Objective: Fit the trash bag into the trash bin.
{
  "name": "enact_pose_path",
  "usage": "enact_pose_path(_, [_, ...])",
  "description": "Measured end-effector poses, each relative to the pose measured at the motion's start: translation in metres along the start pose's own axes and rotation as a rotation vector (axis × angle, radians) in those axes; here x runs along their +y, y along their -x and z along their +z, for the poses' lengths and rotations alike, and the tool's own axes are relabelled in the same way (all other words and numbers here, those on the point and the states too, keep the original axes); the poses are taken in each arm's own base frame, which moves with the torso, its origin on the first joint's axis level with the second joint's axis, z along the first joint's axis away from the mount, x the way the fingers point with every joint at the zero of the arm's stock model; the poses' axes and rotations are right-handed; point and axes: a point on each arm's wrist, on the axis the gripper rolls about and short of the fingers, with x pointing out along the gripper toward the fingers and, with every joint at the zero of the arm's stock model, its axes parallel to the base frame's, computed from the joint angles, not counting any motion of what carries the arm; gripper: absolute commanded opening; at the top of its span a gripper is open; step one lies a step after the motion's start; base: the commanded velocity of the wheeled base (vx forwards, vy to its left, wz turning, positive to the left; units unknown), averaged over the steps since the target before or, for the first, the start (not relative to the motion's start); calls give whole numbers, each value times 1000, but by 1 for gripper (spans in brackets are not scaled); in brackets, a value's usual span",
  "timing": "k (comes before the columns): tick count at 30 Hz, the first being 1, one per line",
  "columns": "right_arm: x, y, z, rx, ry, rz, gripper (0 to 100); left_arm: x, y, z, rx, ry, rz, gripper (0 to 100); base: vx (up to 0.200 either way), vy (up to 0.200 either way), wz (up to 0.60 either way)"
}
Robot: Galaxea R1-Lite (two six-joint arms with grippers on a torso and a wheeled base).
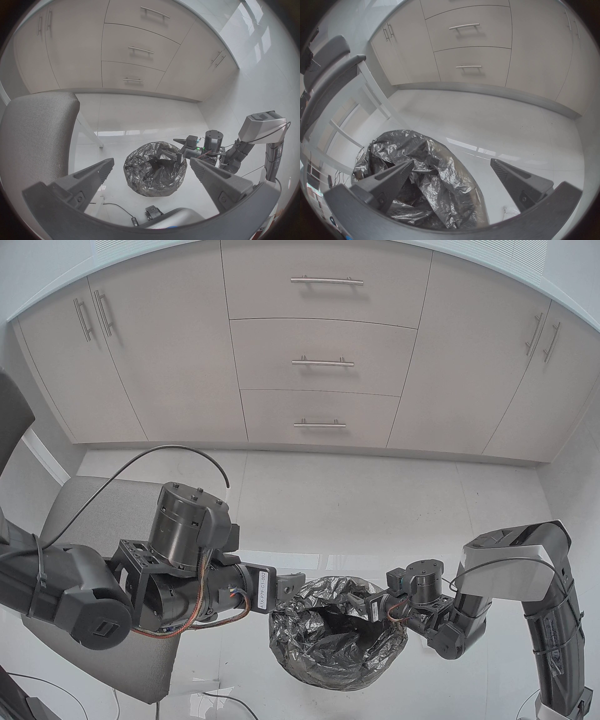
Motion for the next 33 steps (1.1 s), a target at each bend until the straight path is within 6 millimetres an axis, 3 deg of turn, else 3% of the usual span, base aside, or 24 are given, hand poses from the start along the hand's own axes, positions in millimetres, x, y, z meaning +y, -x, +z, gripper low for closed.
enact_pose_path(14, [-5, -16, -13, 51, -1, -54, 100, 1, -7, -3, 15, -1, 9, 100, 0, 0, 0])
enact_pose_path(33, [-4, -25, 1, 10, 51, -310, 100, 2, -11, -6, 28, -3, 16, 100, 0, 0, 0])
